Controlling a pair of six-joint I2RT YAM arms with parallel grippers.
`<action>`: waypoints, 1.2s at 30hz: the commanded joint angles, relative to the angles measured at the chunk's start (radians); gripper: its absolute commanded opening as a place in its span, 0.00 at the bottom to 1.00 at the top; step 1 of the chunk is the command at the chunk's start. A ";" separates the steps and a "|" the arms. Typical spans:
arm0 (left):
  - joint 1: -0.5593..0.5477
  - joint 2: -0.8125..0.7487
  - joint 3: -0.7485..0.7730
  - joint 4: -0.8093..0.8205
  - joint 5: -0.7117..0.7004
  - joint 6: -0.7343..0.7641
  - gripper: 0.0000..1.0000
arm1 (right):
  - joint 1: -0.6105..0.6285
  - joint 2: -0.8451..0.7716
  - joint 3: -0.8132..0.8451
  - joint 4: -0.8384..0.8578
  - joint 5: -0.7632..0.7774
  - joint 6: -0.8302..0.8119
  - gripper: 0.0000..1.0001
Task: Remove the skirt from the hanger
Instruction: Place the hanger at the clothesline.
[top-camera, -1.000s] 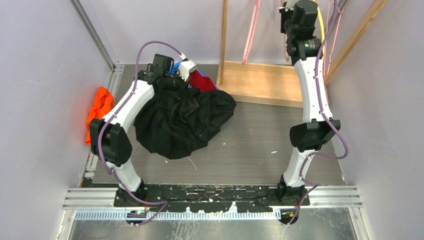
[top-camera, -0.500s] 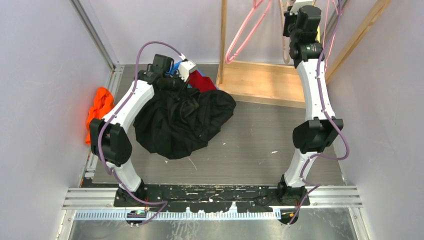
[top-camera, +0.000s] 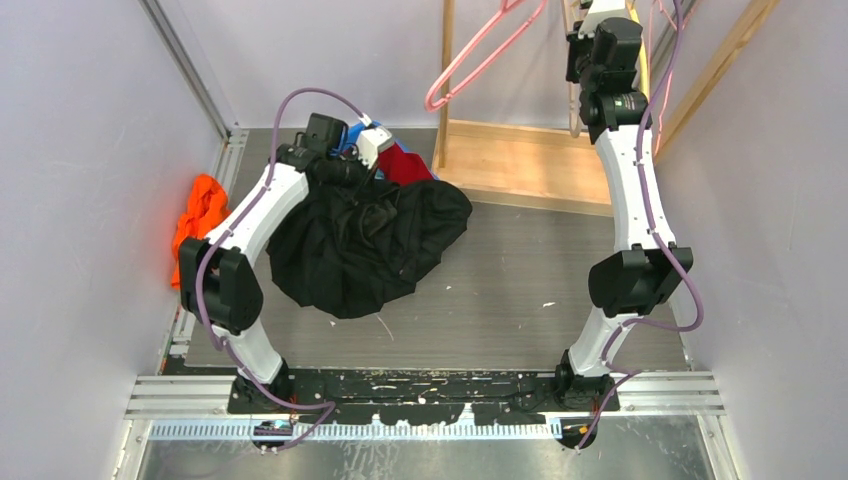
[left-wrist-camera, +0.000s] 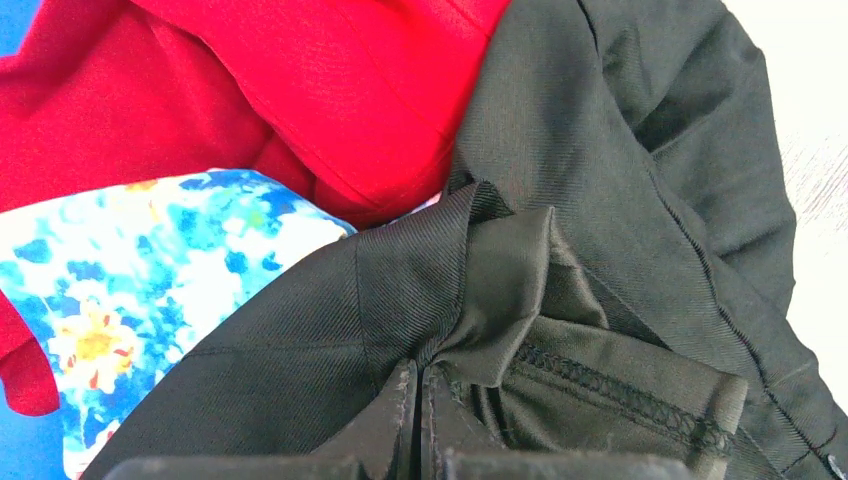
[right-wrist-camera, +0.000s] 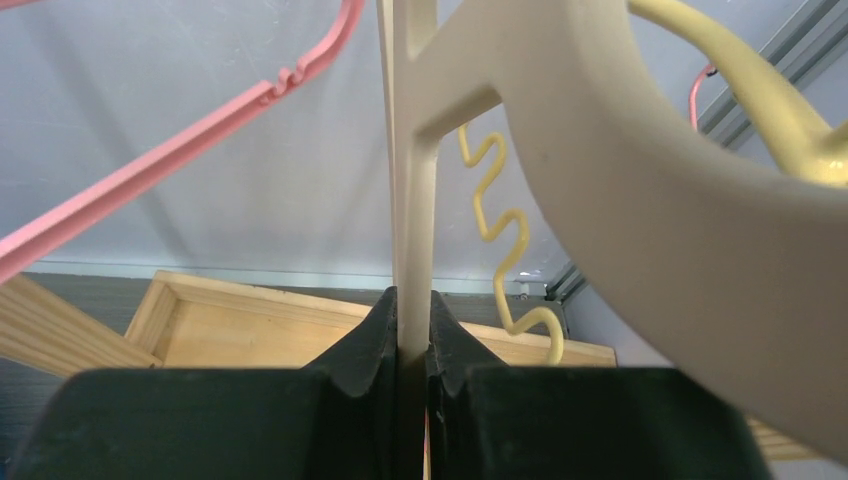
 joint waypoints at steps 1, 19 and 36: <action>-0.005 -0.074 -0.029 -0.012 -0.012 0.024 0.00 | 0.001 0.004 -0.012 -0.028 -0.001 0.027 0.01; -0.006 -0.081 -0.021 -0.005 0.027 0.002 0.00 | 0.001 -0.039 0.068 -0.135 -0.001 -0.069 0.01; -0.017 -0.112 -0.047 -0.028 0.025 -0.004 0.00 | 0.008 0.142 0.444 -0.300 -0.086 0.049 0.01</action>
